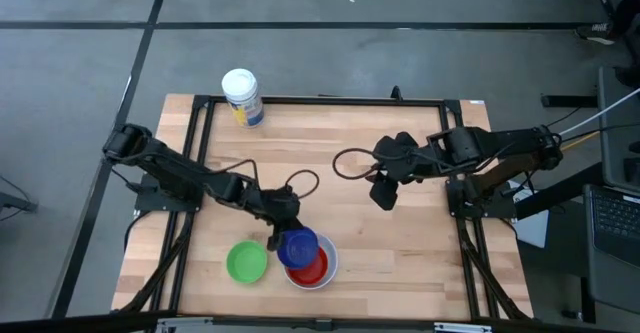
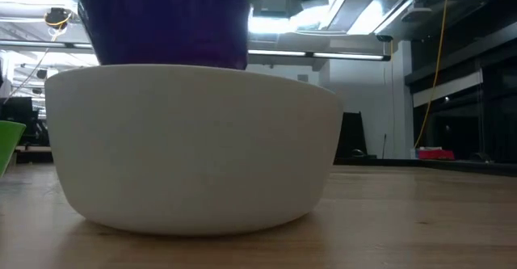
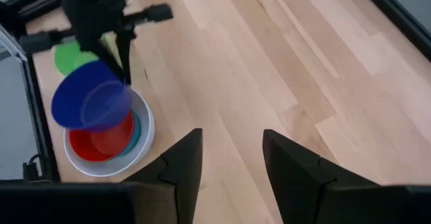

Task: Nest bowls inside each other
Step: Stack the blue bowl on top of the red bowl, then stack the green bowl on top of the blue bowl

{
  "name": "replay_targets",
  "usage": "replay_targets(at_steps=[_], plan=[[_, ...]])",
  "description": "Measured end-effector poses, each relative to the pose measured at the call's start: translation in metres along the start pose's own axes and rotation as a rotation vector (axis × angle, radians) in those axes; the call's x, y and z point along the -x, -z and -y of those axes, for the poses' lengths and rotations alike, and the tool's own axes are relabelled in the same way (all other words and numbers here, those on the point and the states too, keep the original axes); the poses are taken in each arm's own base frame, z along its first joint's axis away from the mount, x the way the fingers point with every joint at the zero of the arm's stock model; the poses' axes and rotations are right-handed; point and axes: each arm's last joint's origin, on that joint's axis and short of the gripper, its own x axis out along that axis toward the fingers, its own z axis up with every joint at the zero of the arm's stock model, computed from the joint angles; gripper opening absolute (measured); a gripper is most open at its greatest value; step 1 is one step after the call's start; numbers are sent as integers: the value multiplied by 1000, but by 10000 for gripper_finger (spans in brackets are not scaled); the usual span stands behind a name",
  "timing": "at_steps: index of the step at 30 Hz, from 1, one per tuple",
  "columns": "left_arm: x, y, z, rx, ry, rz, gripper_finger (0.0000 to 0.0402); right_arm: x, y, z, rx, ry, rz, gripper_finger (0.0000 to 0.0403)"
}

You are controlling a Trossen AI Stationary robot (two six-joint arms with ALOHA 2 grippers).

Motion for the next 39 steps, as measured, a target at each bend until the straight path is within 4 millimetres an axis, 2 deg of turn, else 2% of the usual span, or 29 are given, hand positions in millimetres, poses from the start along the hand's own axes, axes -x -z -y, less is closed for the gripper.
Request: replay_targets(at_steps=[5, 10, 15, 26, 32, 39], plan=[[-10, -12, 17, -44, 14, -8, 2, 8, 0, 3, -5, -8, 20, 153], [-20, -17, 19, -55, 9, -12, 2, 8, 0, 3, 8, -16, 13, 143], [-31, -13, 19, -35, 8, -27, 2, 8, 1, 3, 25, -29, 4, 140], [-51, -1, 25, 4, 18, -55, 3, 9, 3, -1, 61, -49, -5, 159], [-60, 1, 26, -6, 36, -40, 42, 9, 4, -2, 70, -72, -17, 156], [-58, -11, 22, 2, 23, 59, 107, 14, 5, -4, 90, -119, -8, 146]])
